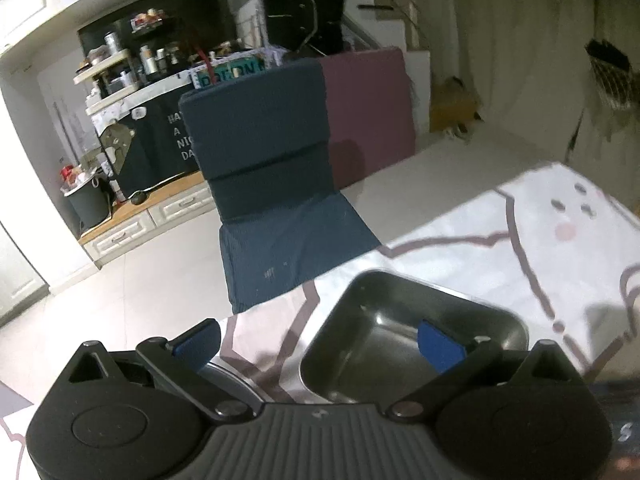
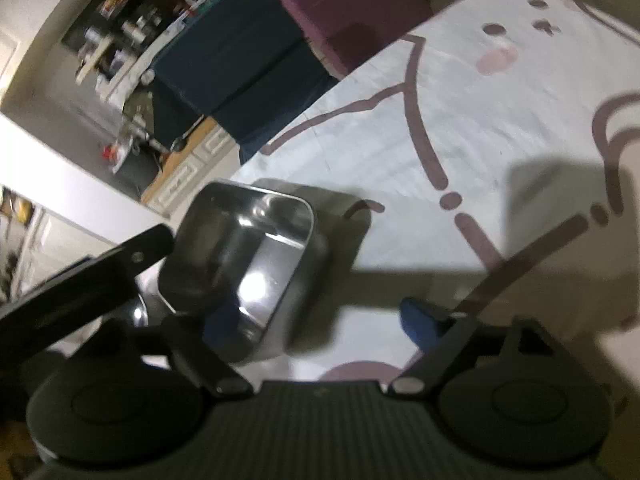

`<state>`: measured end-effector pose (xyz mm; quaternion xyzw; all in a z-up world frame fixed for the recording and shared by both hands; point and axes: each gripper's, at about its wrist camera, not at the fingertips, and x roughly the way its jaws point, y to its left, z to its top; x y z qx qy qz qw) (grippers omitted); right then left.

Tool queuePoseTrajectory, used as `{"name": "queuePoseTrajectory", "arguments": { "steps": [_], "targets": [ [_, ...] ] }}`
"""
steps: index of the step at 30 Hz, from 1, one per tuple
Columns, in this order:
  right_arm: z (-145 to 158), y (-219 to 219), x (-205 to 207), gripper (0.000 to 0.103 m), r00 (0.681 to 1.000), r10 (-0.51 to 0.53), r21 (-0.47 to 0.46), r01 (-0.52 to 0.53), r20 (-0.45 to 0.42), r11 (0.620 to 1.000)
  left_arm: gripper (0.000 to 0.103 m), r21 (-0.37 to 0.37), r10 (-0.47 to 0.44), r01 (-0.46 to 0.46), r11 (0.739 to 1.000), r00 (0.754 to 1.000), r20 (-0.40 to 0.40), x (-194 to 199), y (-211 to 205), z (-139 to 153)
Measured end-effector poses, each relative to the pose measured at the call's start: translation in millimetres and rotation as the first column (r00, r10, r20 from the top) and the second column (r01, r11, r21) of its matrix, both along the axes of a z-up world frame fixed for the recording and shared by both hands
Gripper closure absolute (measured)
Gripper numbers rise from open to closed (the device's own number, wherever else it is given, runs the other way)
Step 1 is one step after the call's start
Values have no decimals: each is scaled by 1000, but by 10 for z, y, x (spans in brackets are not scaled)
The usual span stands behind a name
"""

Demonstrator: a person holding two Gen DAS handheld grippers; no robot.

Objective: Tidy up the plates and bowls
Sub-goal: 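Lift the rectangular steel tray with both grippers, then carry the steel tray toward the stacked bowls and lower it with both grippers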

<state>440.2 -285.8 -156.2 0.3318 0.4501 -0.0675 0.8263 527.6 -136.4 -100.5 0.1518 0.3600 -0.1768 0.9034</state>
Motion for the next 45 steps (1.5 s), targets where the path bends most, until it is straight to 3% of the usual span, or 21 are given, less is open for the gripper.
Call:
{"name": "queuePoseTrajectory", "arguments": {
  "steps": [1,5,7,10,14,18,21,28,31,36,45],
  "targets": [
    [15,-12,-8,25,1000,17,-26,-17,-8,1000,0,12,-7,7,1000,1000,0,-1,-9,-13],
    [69,-82,-28,28,998,61,-115,-61,-1,991,0,40,-21,21,999,1000,-1,-20,-36,-32],
    [98,-131,-42,40,997,74,-177,-72,8,982,0,42,-26,27,999,1000,-13,-36,-36,-39],
    [102,-259,-54,54,997,80,-196,-78,3,978,2,50,-36,38,998,998,-48,-93,-30,-54],
    [124,-373,-76,70,993,116,-206,-109,23,973,14,5,-3,4,1000,990,-140,-174,25,-78],
    [160,-360,-97,86,982,182,-198,-171,42,965,29,-78,61,-83,994,966,-250,-264,135,-135],
    [202,-311,-76,90,971,233,-220,-216,55,951,44,-127,109,-157,979,941,-320,-328,241,-169],
    [245,-203,-101,95,954,296,-247,-275,51,929,53,-206,134,-240,949,896,-423,-502,401,-257],
    [245,-171,-89,96,952,303,-248,-283,47,926,71,-241,136,-265,934,885,-444,-546,426,-297],
    [242,-148,-100,98,946,322,-258,-300,46,918,93,-262,153,-273,926,903,-401,-561,396,-245],
    [346,-89,-181,101,925,375,-284,-345,57,895,95,-252,172,-271,929,919,-356,-766,387,-30]
  ]
}}
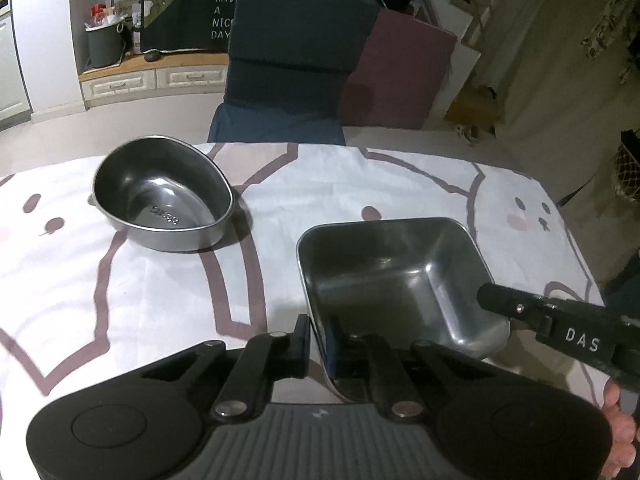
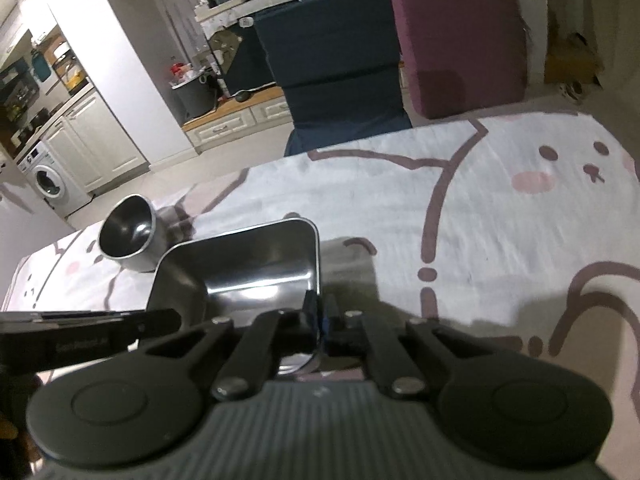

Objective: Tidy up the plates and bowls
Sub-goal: 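Carry the steel tray toward the stacked bowls and lower it with both grippers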

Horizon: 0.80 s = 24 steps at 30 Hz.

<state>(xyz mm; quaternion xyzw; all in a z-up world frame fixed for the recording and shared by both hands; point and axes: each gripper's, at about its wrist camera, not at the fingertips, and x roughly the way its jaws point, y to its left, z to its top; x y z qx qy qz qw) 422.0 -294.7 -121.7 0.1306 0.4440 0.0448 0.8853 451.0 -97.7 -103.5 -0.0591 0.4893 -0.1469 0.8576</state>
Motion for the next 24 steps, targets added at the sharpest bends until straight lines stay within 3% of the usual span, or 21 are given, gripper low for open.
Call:
{"name": "queuePoseTrajectory", "arguments": {
  "steps": [6,16,24],
  "targets": [
    [369,4,-269,101,998,28,-17,-27,48,999,96,-16,10,-9,1000,998,54,-376,15,386],
    [1037,-109,-1083,100,990,56,-27,-53,131,998,96,-64,19,-11,998,990,138,-1209,-34,1005],
    [1201,-149,-1633,100,983,76,0,-77,167,997,95,-67,50,-40,997,986,156,-1834,48,1187]
  ]
}}
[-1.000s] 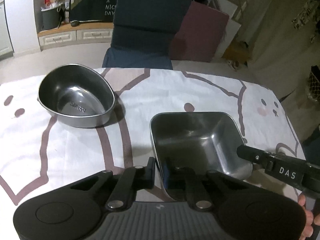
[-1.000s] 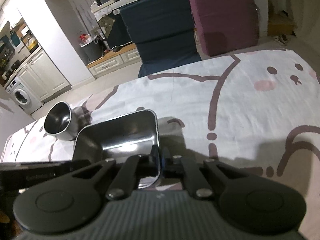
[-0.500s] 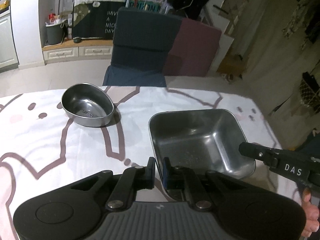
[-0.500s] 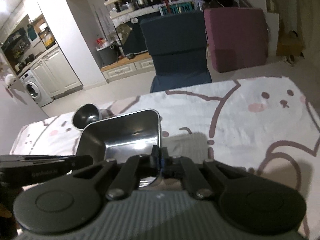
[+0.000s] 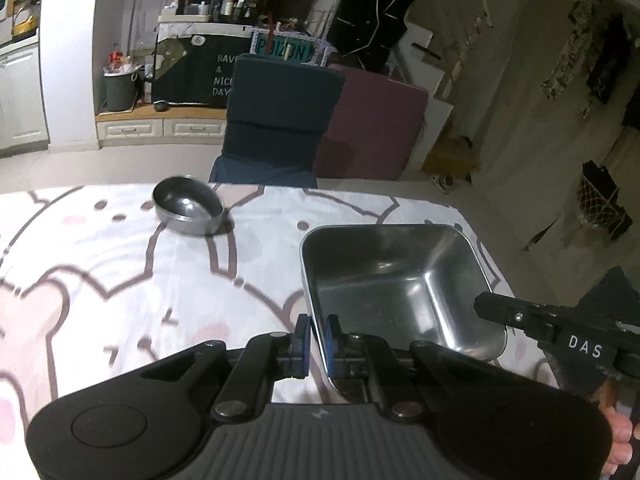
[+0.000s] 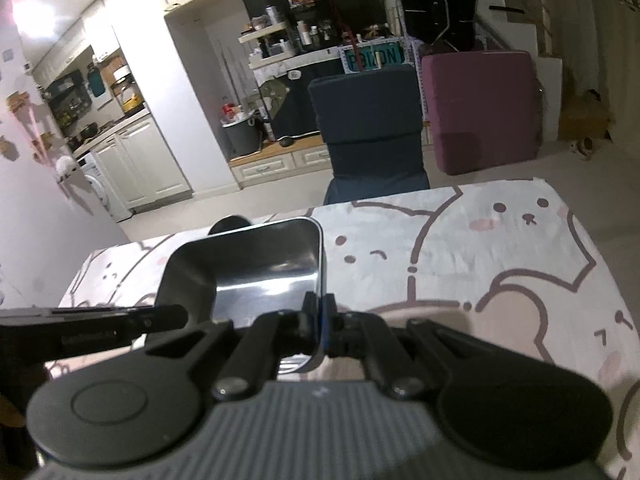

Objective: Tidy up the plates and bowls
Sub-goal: 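Carry the steel tray toward the stacked bowls and lower it with both grippers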

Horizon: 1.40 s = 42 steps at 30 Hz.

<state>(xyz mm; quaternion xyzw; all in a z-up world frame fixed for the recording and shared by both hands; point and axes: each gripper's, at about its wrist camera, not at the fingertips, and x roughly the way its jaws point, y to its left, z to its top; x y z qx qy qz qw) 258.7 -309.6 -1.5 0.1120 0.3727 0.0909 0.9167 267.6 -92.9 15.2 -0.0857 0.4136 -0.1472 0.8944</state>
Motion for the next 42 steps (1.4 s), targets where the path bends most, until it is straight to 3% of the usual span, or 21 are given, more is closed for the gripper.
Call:
{"name": "queuePoseTrajectory", "arguments": {
  "steps": [13,23,30,42],
  "targets": [
    [-6,110,-700,101,992,127,-31,-128,-15,991,91,-93,81,-87,992,994,-67,-1028,65,-223],
    [-204,83,-918,101,962,262,-83,-269,-81,960,88,-168,198,-225,960,967,-163,-1542,-28,-606],
    [-363,73,-996,99,941,315,-130,-330,-126,935,88,-177,243,-287,941,941,-234,-1686,-200,-862],
    [-451,175,-960,96,924,351,-200,-377,-153,904,87,-185,272,-332,925,918,-288,-1732,-294,-1026]
  ]
}}
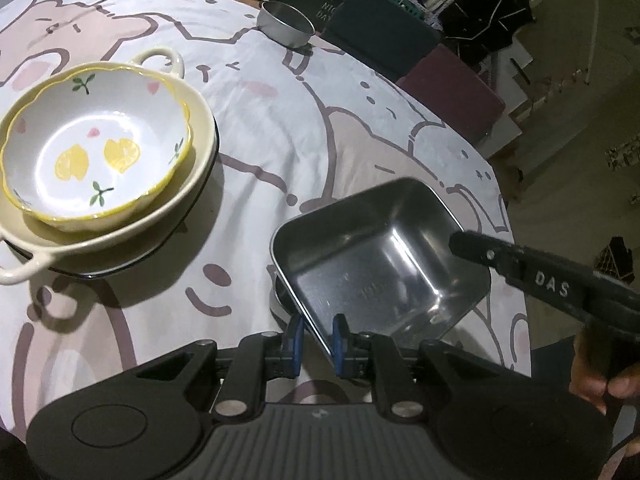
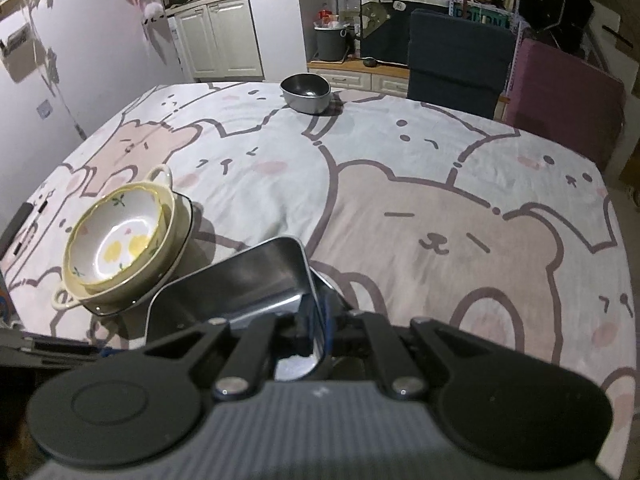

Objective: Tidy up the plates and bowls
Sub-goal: 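Carry the steel tray toward the stacked bowls and lower it with both grippers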

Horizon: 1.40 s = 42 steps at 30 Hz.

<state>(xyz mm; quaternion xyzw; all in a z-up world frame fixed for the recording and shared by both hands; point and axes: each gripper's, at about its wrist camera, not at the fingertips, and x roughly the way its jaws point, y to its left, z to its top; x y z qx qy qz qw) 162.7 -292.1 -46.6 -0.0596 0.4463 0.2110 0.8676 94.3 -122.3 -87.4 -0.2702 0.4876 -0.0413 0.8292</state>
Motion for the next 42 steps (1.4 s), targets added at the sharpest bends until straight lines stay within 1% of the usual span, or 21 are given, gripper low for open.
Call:
{"name": "queuePoseTrajectory", "arguments": {
  "steps": [4,9,13,20,22,24,30,34,37,39,40,42],
  "targets": [
    [9,52,61,93,1000,0,-14,0,16,1000,85,-21,4,-4,1000,1000,-15,6,-42,-48],
    [-57,147,155,90,1000,18,-51,-18,16,999,83,-42,21,-23,999,999,-42,29,-40,-128],
    [-172,204,237,90,999,37,-90,-38,-10,995,81,-61,24,-26,998,999,-41,36,-18,-144],
    [-364,197,359,89,996,43,-134,-53,-72,990,78,-65,5,-6,998,1000,-23,24,-37,-141],
    [-412,201,389,89,995,49,-147,-61,-87,987,78,-68,-3,1,998,1000,-20,23,-41,-141],
    [-459,204,418,88,994,50,-155,-65,-102,986,86,-80,-18,16,997,1000,-19,19,-45,-137],
    [-593,243,490,90,991,48,-197,-72,-126,978,87,-100,-33,30,995,999,-23,18,-47,-134],
    [-585,229,511,90,990,47,-188,-72,-130,979,87,-118,-42,40,992,999,-8,-12,-11,-79],
    [-591,207,531,89,990,42,-175,-65,-133,982,78,-129,-48,47,990,999,-4,-47,5,-41],
    [-595,192,542,88,990,39,-165,-61,-135,984,67,-136,-47,45,990,999,-10,-65,19,-37],
    [-598,188,541,87,990,37,-164,-59,-135,985,64,-136,-43,41,990,999,-13,-73,26,-40],
    [-613,182,542,87,990,38,-162,-60,-135,985,55,-132,-32,29,991,999,-22,-74,43,-57]
  ]
}}
